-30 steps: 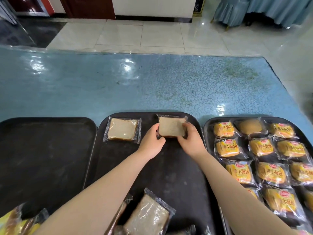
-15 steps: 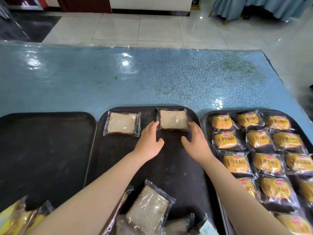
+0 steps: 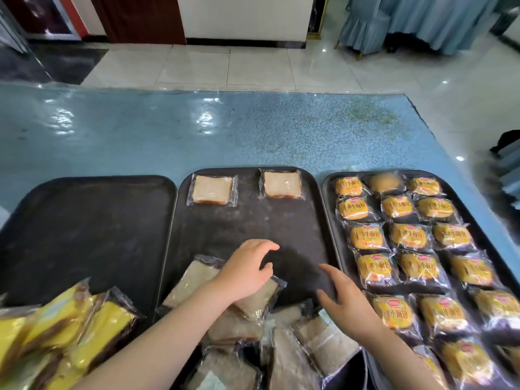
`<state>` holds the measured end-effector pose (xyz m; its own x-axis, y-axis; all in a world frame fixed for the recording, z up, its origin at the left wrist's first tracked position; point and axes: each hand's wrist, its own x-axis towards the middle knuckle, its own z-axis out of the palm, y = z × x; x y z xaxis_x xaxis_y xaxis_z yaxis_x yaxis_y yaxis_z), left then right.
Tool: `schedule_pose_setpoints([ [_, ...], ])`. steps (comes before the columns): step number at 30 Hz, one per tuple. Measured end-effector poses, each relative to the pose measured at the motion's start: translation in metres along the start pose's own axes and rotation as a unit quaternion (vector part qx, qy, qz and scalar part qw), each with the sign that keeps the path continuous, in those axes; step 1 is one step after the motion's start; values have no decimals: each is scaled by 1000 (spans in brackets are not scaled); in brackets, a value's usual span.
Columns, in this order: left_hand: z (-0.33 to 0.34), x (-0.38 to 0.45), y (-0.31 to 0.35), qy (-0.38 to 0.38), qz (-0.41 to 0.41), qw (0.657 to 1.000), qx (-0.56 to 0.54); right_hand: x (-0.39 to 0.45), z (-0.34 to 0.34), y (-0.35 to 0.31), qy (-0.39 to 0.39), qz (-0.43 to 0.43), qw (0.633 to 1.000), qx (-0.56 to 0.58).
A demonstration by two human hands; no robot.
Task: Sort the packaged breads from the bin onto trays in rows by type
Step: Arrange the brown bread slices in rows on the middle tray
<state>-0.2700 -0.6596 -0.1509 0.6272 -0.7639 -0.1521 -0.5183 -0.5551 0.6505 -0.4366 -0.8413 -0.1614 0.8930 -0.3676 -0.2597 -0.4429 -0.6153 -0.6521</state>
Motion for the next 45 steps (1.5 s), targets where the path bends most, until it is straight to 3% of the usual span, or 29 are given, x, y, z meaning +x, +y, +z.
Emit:
schedule_pose_setpoints([
  [7,33,-74,28,-39,93,995,2,-81,13,21,18,31,999,0],
  [13,57,-107,38,-117,172,972,109,-112,23,26,19,37,999,0],
  [20,78,-105,36,-33,228,953,198,-113,30,37,50,11,995,-83],
  [27,79,-96,37,20,218,966,136,-116,15,23,99,65,991,62],
  [30,62,-91,45,52,184,980,57,-110,4,14,123,87,967,203],
  [33,46,-84,47,67,103,991,-42,-96,-4,-3,143,102,912,371],
  [37,25,-74,43,101,-26,974,-202,-73,-12,-32,163,57,878,447],
  [41,2,-65,25,125,-118,940,-294,-46,1,-53,118,36,886,446],
  [45,-15,-58,-4,188,-160,945,-213,-9,28,-70,75,50,917,389],
])
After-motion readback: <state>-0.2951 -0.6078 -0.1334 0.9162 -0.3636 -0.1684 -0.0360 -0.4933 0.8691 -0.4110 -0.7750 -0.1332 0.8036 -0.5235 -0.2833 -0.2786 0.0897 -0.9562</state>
